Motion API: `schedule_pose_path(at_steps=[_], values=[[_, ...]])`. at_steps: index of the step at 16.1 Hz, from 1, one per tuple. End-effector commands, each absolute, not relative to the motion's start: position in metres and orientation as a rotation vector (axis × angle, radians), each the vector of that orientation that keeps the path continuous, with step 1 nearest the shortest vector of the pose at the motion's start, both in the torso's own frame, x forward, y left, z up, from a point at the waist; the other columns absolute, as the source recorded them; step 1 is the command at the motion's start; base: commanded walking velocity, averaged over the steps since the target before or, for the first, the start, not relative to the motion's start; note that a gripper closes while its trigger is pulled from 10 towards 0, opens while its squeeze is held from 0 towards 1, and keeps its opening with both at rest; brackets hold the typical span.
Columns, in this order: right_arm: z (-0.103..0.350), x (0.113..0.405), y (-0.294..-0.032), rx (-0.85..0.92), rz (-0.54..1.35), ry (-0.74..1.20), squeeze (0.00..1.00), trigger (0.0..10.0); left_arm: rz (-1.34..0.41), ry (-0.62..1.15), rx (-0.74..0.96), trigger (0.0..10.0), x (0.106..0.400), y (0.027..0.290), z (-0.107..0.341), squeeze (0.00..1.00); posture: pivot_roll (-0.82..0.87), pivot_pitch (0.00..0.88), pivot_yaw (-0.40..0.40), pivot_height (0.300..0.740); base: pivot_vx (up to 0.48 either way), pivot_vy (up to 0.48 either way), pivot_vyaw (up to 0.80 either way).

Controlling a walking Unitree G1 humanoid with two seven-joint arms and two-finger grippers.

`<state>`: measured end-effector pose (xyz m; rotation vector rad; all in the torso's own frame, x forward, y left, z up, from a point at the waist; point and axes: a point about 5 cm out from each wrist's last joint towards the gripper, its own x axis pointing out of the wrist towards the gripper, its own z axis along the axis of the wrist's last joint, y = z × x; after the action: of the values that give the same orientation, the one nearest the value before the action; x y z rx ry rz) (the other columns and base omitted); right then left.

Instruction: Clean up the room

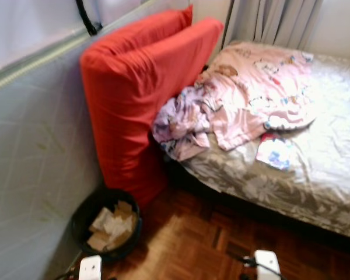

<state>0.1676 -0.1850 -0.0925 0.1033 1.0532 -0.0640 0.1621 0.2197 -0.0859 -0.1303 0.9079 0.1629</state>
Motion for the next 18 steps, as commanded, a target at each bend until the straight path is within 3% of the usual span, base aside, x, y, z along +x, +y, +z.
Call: schedule_pose_path(at_steps=[1, 5, 18], values=[[-0.0907, 0.1619, -0.2048, 0.317, -0.195, 0.963, 0.0, 10.0, 0.06, 0.826, -0.091, 10.0, 0.19, 0.2104, -0.0736, 0.0, 0.02, 0.04, -0.034, 0.74, 0.0, -0.289, 0.0], [-0.0906, 0.1619, -0.2053, 0.317, -0.193, 0.962, 0.0, 10.0, 0.061, 0.827, -0.091, 10.0, 0.19, 0.2103, -0.0736, 0.0, 0.02, 0.041, -0.035, 0.74, 0.0, -0.288, 0.0], [-0.0906, 0.1618, -0.2052, 0.313, -0.191, 0.961, 0.0, 10.0, 0.085, 0.817, -0.124, 10.0, 0.1919, 0.2125, -0.0724, 0.0, 0.02, 0.034, -0.034, 0.74, 0.0, 0.0, 0.0]])
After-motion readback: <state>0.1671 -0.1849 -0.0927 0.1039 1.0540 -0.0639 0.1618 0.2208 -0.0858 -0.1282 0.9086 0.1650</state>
